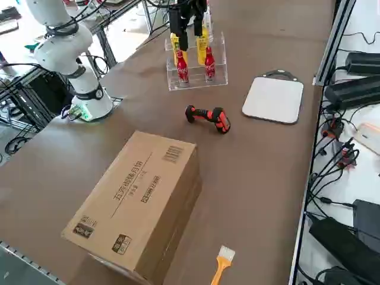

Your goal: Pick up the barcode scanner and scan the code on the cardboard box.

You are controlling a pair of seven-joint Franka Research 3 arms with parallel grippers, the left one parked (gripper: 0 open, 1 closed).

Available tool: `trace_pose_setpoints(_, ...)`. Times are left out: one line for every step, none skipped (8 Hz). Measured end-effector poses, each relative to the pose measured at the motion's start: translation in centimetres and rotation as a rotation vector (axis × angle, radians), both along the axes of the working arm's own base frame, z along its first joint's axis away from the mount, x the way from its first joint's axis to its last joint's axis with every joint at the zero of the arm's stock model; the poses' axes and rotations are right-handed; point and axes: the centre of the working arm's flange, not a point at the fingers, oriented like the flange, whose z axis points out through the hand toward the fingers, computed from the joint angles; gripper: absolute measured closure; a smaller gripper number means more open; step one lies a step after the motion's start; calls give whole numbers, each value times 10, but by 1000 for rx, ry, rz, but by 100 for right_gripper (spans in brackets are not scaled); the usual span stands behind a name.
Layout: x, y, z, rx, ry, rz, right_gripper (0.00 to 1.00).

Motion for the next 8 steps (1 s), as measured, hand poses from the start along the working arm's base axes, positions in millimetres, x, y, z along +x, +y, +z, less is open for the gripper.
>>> trace_pose_setpoints(0, 0, 0, 0, 0, 0, 0)
trace_pose_setpoints(0, 0, 0, 0, 0, 1, 0)
trace_pose_setpoints(0, 0, 0, 0, 0, 1, 0)
trace_pose_setpoints(0, 0, 0, 0, 1, 1, 0)
trace_pose_setpoints(1, 0, -2, 0, 5, 2, 0)
trace_pose_setpoints(2, 0, -6, 0, 12, 2, 0)
trace_pose_setpoints(5, 0, -14, 1, 28, 2, 0)
trace_pose_setpoints(8, 1, -26, 2, 51, 3, 0)
